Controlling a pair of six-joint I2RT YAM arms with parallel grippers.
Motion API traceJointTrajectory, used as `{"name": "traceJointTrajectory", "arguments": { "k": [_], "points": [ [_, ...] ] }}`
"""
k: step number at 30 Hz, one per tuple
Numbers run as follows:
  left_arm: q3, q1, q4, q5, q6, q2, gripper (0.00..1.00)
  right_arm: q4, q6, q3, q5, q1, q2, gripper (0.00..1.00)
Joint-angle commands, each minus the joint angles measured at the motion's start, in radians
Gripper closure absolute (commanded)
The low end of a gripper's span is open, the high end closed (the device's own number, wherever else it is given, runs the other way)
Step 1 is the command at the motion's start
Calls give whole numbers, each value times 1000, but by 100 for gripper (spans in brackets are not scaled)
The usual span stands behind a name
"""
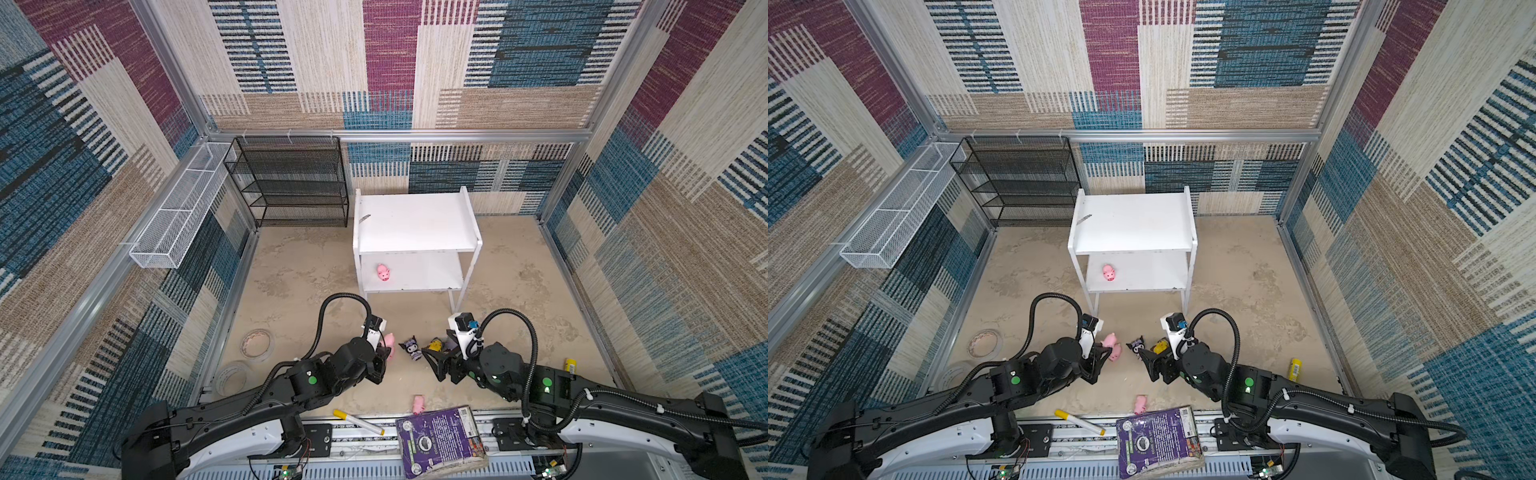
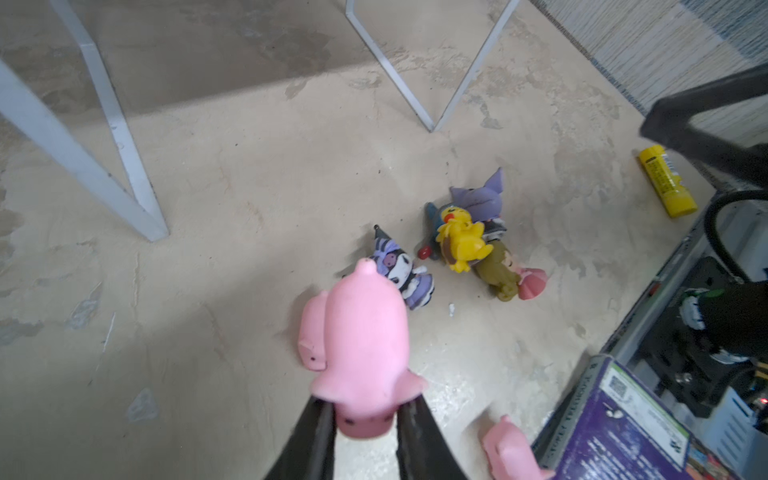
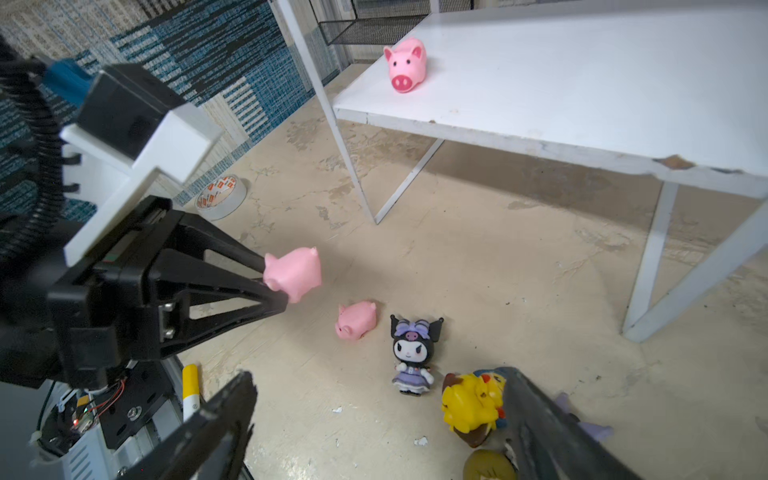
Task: Place and organize the plastic toys onto the shelf
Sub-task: 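Lift the pink pig with the left gripper and carry it toward the shelf, then lower the pig onto the lower shelf beside the first pig, open left gripper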
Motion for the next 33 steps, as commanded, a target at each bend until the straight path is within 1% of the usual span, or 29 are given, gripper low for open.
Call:
{"name": "traceJointTrajectory", "arguments": {
  "k": [1, 6, 9, 12, 15, 20, 25, 29, 33],
  "points": [
    [63, -13, -11, -35, 11, 30, 75, -31, 36, -6, 54, 0, -32, 7],
    [168, -17, 26, -70, 36, 115, 74, -51, 53, -26, 50, 0, -73, 7],
    [255, -16, 21, -84, 27, 209, 74, -49, 55, -33, 46, -1, -86, 7],
    [324, -16, 17, -95, -15, 294, 74, -58, 52, -35, 43, -1, -96, 7],
    [334, -17, 69, -129, -44, 331, 76, -61, 52, -41, 41, -1, -116, 7],
    [361, -16, 134, -214, -19, 377, 75, -83, 56, -44, 26, -1, -143, 7],
    [384, -17, 185, -229, 19, 400, 75, -103, 65, -50, 22, 0, -167, 7],
    [389, -14, 188, -270, 22, 407, 74, -103, 73, -56, 19, -1, -181, 7],
    [390, 13, 204, -238, 22, 419, 74, -95, 74, -58, 13, -1, -179, 7]
  ]
}}
